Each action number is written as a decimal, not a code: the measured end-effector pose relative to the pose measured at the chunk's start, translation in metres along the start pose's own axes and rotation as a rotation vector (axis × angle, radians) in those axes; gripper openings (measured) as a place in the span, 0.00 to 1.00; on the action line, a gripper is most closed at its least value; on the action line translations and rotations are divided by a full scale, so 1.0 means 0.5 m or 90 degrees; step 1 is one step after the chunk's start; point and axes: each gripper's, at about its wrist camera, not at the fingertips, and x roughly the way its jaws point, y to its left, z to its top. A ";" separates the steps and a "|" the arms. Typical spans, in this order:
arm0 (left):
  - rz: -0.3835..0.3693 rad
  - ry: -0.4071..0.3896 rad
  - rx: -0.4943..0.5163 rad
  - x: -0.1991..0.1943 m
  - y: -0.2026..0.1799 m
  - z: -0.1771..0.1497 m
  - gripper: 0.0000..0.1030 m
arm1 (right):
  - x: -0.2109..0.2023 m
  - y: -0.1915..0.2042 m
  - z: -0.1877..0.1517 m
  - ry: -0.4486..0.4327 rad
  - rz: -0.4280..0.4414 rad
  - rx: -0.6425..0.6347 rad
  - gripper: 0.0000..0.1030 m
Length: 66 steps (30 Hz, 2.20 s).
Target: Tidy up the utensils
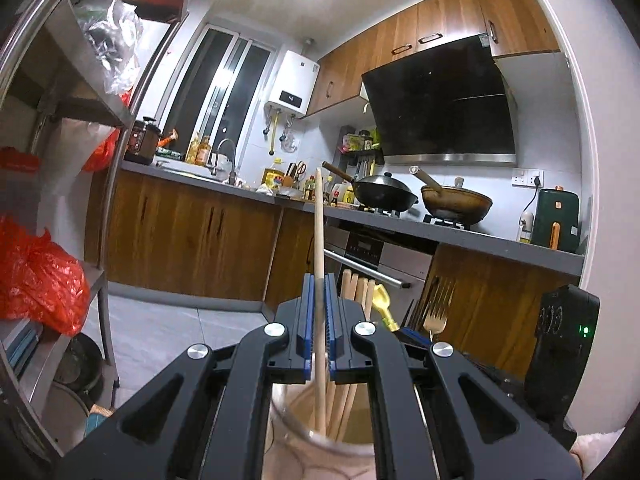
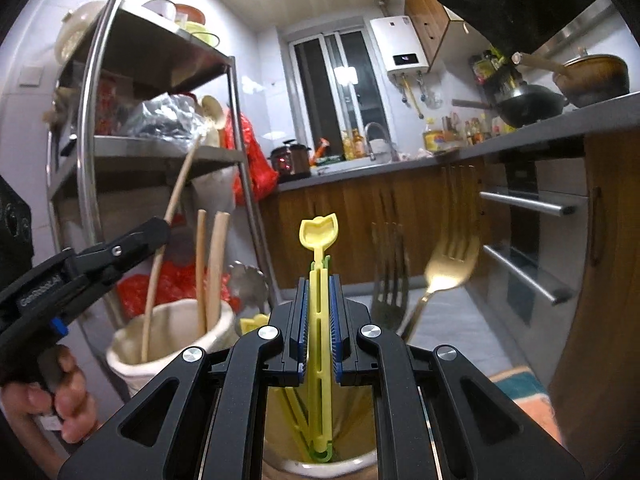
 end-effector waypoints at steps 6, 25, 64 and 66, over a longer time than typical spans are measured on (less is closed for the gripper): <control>-0.003 0.015 0.013 -0.018 -0.001 -0.012 0.05 | -0.032 0.007 0.000 0.007 -0.010 -0.011 0.10; 0.020 0.026 0.052 -0.060 -0.019 -0.033 0.05 | -0.072 0.015 -0.026 0.058 -0.001 -0.023 0.29; 0.113 0.103 0.129 -0.203 -0.085 -0.116 0.94 | -0.269 0.023 -0.079 0.055 -0.057 -0.094 0.89; 0.118 0.106 0.139 -0.200 -0.091 -0.117 0.95 | -0.271 0.024 -0.080 0.054 -0.057 -0.098 0.89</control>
